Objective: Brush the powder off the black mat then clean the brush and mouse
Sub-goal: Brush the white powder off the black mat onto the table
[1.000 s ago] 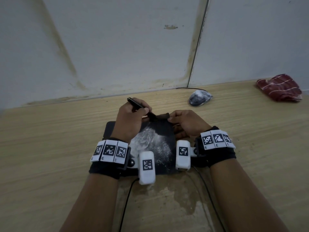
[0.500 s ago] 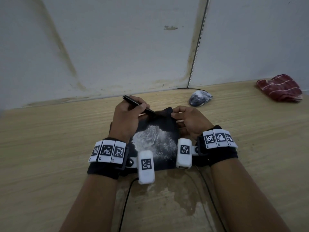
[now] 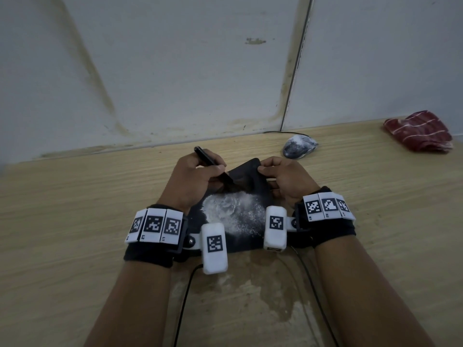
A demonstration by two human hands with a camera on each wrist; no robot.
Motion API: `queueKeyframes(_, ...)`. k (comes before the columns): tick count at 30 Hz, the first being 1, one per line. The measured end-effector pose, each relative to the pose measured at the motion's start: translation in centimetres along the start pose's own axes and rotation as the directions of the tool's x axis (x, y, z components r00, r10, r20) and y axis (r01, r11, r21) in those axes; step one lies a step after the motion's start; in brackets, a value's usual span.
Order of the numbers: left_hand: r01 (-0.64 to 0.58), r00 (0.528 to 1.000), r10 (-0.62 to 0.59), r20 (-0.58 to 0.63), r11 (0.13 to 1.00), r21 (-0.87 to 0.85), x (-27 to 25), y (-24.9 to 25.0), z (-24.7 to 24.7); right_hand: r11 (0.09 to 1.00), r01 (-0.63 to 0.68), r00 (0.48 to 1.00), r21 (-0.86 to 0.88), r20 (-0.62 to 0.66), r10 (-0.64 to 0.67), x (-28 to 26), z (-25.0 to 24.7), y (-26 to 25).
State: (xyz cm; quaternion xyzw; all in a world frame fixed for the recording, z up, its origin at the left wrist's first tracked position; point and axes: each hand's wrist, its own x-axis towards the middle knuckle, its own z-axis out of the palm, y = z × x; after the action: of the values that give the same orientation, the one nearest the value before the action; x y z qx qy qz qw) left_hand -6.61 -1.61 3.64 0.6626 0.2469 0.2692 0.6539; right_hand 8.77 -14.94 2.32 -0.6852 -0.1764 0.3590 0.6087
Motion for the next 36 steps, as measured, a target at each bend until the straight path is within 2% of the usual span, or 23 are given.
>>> queueKeyframes(2,-0.03,1.0,0.031,0.005,0.999,-0.03,-0.2,0.6,-0.1,1.0,-0.004,1.0,0.011,0.0,0.004,0.0,-0.2,0.1)
queueKeyframes(5,-0.127,0.989,0.119,-0.086,0.988,-0.09,-0.2,1.3,-0.4,1.0,-0.008,1.0,0.027,0.001,0.008,-0.1,-0.4,-0.1)
queueKeyframes(8,-0.149,0.975,0.141,-0.173,0.988,-0.038,0.3,1.1,-0.4,1.0,0.013,1.0,0.011,-0.004,-0.013,-0.1,-0.6,-0.4)
queueKeyframes(10,-0.125,0.978,0.129,-0.162,0.992,0.036,0.5,0.7,-0.2,1.0,0.028,1.0,-0.002,-0.011,-0.028,-0.1,-0.7,-0.6)
queueKeyframes(14,-0.129,0.99,0.137,-0.03,0.972,0.198,0.4,0.5,0.1,1.0,0.019,1.0,-0.001,-0.011,-0.019,-0.3,-0.5,-0.8)
queueKeyframes(16,-0.147,0.987,0.154,-0.036,0.978,0.147,0.2,0.8,0.2,1.0,0.007,1.0,-0.012,-0.008,-0.007,-0.4,-0.6,-0.9)
queueKeyframes(18,-0.164,0.983,0.165,-0.081,0.986,0.017,-0.1,1.2,0.3,0.998,-0.018,1.0,-0.054,-0.003,0.017,-0.5,-0.7,-1.0)
queueKeyframes(20,-0.196,0.973,0.192,-0.125,0.98,-0.021,-0.1,1.3,0.2,0.993,-0.045,0.999,-0.113,0.0,0.045,-0.6,-0.7,-1.3)
queueKeyframes(25,-0.19,0.958,0.21,-0.197,0.975,0.114,0.2,0.2,-0.1,0.942,-0.069,0.997,-0.33,-0.001,0.073,-0.5,-0.8,-1.5)
queueKeyframes(29,-0.114,0.988,0.13,-0.087,0.979,0.169,0.2,-0.1,0.3,0.912,-0.041,0.999,-0.408,-0.016,0.037,-0.3,-0.9,-1.2)
queueKeyframes(32,-0.142,0.985,0.153,-0.078,0.981,0.134,0.0,0.6,0.4,0.929,-0.034,0.999,-0.368,-0.009,0.033,-0.5,-0.9,-1.0)
queueKeyframes(33,-0.161,0.981,0.172,-0.092,0.979,0.123,-0.1,0.8,0.4,0.948,-0.062,0.998,-0.313,-0.021,0.058,-0.6,-0.9,-1.0)
queueKeyframes(35,-0.18,0.972,0.187,-0.145,0.982,0.058,-0.1,1.1,0.5,0.946,-0.087,0.996,-0.313,-0.052,0.075,-0.2,-1.3,-0.6)
queueKeyframes(36,-0.186,0.965,0.189,-0.182,0.982,0.033,0.0,1.1,0.5,0.953,-0.1,0.995,-0.286,-0.031,0.095,0.0,-1.4,-0.5)
